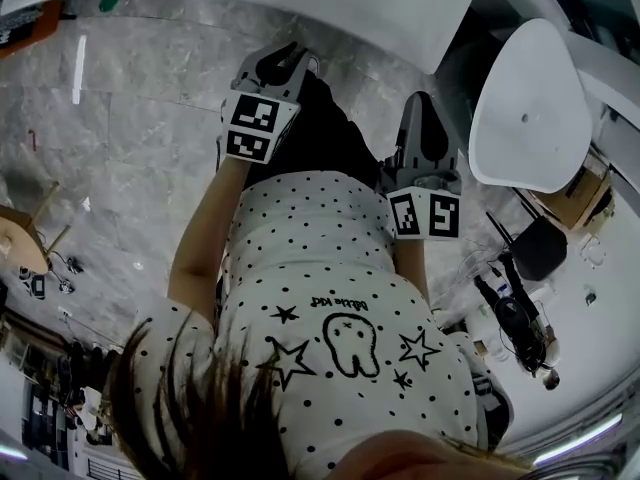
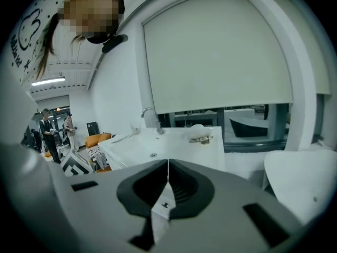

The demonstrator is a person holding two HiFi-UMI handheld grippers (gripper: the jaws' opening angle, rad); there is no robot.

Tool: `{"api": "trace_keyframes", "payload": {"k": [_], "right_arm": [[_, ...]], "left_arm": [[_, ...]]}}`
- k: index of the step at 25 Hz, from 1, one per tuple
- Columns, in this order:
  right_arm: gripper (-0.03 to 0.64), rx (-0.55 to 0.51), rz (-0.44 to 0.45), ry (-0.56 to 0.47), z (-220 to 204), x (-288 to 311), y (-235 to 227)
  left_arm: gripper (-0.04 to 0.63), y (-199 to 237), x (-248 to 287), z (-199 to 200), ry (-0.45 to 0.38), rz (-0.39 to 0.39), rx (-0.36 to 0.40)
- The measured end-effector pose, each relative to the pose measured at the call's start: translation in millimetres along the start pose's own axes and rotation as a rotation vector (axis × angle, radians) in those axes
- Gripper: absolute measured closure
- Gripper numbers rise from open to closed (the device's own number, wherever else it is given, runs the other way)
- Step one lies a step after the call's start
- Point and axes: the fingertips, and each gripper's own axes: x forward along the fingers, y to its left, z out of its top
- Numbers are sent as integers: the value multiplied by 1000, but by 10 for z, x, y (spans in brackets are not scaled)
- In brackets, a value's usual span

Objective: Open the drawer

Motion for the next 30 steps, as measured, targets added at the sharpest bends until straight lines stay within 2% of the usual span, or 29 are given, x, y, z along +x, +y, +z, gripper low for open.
{"api": "trace_keyframes", "payload": {"k": [10,19,24,30], "right_arm": [[601,16,11,37,-168,-6,117],[601,19,23,104,-364,118,206],[601,31,9,127,-514,179,179],[601,43,-2,148,-664,231,163]], "left_arm": [[525,241,453,-420,80,73,4],[473,566,1141,-785,100,118,45],[465,793,1458,-1011,127,144,18],[451,836,1734,-1249,159,131,18]]}}
